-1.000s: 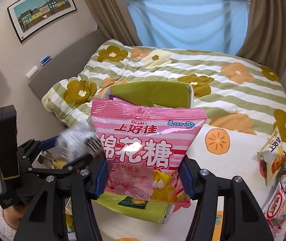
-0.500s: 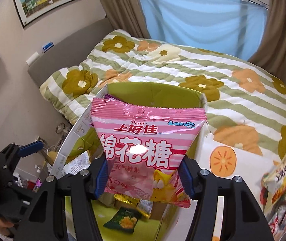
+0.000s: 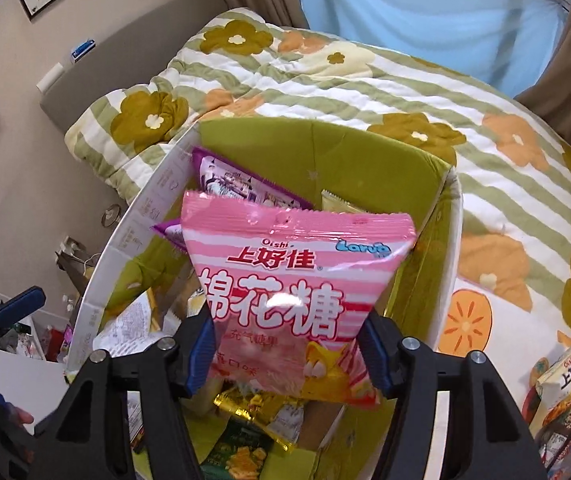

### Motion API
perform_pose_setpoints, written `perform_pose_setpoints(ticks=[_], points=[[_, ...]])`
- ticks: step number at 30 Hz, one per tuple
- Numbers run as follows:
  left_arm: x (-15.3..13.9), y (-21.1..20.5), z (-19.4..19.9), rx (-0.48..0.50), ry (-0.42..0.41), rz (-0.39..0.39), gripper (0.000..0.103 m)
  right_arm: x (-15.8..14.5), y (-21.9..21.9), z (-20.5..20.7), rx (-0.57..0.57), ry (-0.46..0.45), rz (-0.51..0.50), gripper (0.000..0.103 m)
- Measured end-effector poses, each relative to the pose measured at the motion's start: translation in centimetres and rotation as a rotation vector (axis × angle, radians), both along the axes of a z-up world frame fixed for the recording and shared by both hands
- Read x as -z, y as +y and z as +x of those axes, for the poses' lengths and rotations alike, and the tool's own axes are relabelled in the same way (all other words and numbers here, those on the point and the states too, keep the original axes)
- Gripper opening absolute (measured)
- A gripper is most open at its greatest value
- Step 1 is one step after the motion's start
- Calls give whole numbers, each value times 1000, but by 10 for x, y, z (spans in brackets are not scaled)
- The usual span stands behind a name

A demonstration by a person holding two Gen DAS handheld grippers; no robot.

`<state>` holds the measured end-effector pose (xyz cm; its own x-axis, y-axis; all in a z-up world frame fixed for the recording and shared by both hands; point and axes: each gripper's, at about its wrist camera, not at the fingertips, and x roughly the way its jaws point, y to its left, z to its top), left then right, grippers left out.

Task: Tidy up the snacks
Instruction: 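Carry both bags over the box and release them inside, then grasp the shrimp flake bag with the left tool while the right tool grasps the pink-white bag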

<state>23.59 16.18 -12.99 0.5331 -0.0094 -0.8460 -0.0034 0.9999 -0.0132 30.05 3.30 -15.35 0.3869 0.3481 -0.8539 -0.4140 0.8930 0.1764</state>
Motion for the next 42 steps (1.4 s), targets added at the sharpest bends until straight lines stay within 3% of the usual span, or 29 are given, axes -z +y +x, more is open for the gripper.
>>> perform_pose_setpoints(ticks=[1,2,13,21,30,42], points=[[0,0,-2,-1,0,0,103,-2,-4,-4,12,-22,7,100],[0,0,-3,-1,0,1,103,-3,-7,-6,19,-38,14,103],[-15,-3,-24,23,-43,-9,103,-27,-31,-40,108,-139,61,103],[-36,-34,-39,140,-84,-40,103,-61,-69,-92,236,-226,35,103],[-48,-116,-54,349,-119,-79,103,-75,-145,-168,453,-274,-58,103],[-51,-276,-75,686,-187,-83,103,-56,-269,-256,692,-246,-135,103]])
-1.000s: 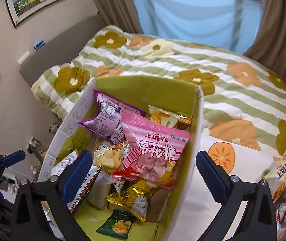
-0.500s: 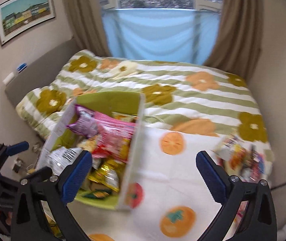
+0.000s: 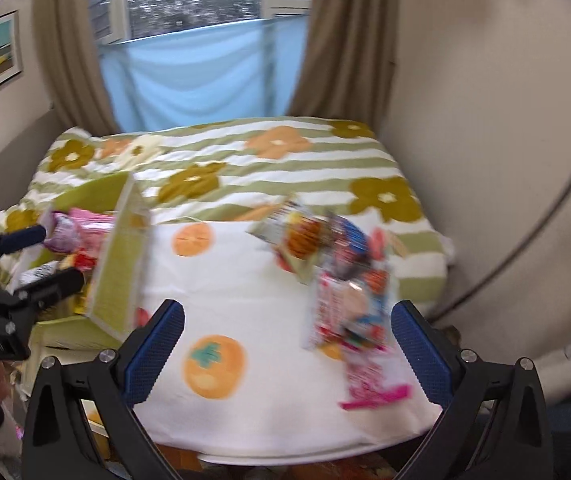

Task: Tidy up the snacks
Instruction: 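Grasp the shrimp flake bag with the left tool while the right tool grasps the pink-white bag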

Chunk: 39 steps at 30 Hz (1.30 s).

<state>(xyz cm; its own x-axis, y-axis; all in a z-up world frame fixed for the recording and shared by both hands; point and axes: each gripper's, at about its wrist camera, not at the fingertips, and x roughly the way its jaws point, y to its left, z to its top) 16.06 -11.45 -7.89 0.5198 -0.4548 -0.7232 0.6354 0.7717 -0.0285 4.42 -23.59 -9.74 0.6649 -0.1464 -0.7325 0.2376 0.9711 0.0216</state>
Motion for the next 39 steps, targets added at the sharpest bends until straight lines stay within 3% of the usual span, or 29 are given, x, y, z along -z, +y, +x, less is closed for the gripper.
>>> perform_pose_setpoints(ticks=[10,18,21,27,31,35,39], points=[[36,-108,-6,232,-63,120,103,49,-71,-29,61,79,86,103],[74,-173,-12,495,-172,281,103,96,-76,-34,88,98,135,103],[87,-194,-4,559,-189,319,102,109,-76,-29,127,98,116,103],[111,-224,1,697,-186,356,101,130,-77,-25,222,97,183,103],[136,-242,4,768,-165,409,90,142,-81,-24,290,99,220,103],[154,-250,3,818,-142,439,87,153,-86,-22,336,95,266,103],[169,-257,8,831,-89,468,67,160,-89,-18,361,100,283,103]])
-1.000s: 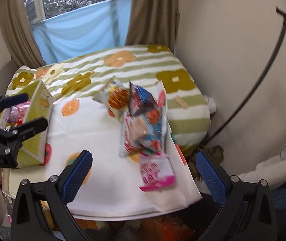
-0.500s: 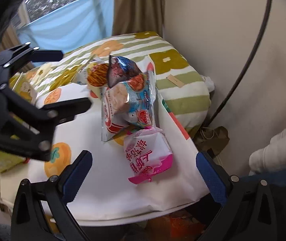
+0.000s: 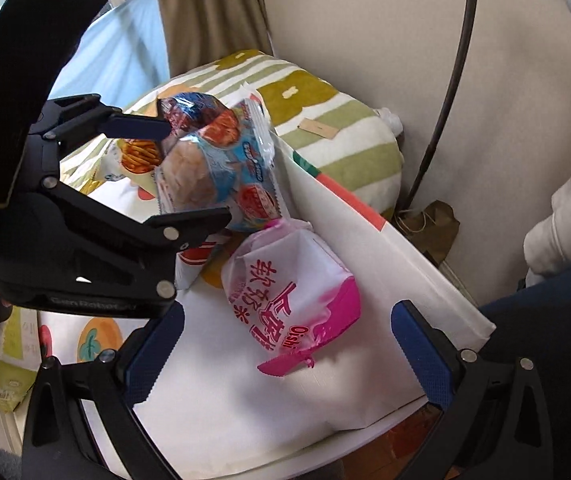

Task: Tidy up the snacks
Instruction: 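Grasp the shrimp flake bag with the left tool while the right tool grasps the pink-white bag, then carry both bags over the box and release them inside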

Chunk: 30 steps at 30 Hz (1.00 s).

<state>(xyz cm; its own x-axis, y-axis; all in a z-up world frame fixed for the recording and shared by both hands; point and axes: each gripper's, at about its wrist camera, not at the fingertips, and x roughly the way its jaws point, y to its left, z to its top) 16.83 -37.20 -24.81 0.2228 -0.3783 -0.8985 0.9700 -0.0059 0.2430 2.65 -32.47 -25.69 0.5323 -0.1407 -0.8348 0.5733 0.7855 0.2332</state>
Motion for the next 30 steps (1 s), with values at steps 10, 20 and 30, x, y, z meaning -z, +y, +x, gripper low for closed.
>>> perform_pose_setpoints(ticks=[10,20,30], points=[[1,4,12,-42,44,5,47,6,-1,7,9,1,-13,103],[-13,28,8,-105,42,-15,47,9,-3,13,-13,-10,-17,93],[-23,51,7,-204,53,-40,47,19,-10,27,-11,-12,44,55]])
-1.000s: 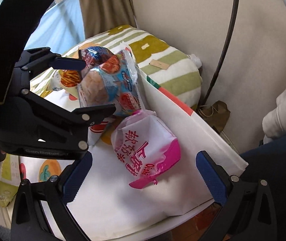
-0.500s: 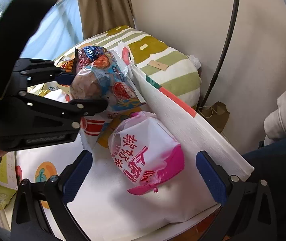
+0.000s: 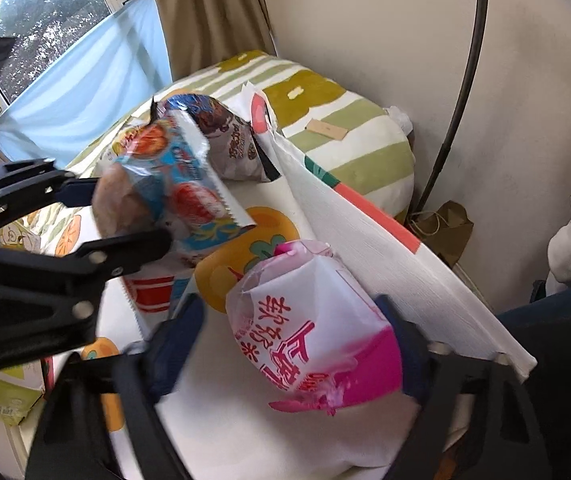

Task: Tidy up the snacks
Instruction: 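Carry both bags over the box and release them inside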

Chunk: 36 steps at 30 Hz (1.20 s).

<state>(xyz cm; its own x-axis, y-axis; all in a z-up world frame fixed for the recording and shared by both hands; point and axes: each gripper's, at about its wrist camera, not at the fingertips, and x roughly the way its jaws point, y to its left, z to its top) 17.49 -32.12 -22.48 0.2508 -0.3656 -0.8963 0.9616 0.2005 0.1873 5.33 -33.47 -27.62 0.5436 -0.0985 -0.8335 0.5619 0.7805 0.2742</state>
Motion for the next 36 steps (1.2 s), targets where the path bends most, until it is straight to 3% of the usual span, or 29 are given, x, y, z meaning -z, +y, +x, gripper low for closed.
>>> perform_pose_setpoints(ticks=[1,6,12,18,27,36], points=[[-1,2,-1,-8,0,-3,47,1,-1,0,-4,-4,21,48],[-11,10,-8,-51,-1,-23,47,-7,3,-6,-39,-25,3,38],[-39,22,-17,-132,1,-71,47,-31,1,-16,-76,-57,-34,37],[-89,50,-14,-295,-11,-181,47,-70,4,-18,-169,-96,-100,37],[-167,138,7,-609,-148,-313,47,-151,38,24,-408,-234,-165,37],[-195,263,38,-903,-239,-333,47,-211,127,91,-666,-383,-160,37]])
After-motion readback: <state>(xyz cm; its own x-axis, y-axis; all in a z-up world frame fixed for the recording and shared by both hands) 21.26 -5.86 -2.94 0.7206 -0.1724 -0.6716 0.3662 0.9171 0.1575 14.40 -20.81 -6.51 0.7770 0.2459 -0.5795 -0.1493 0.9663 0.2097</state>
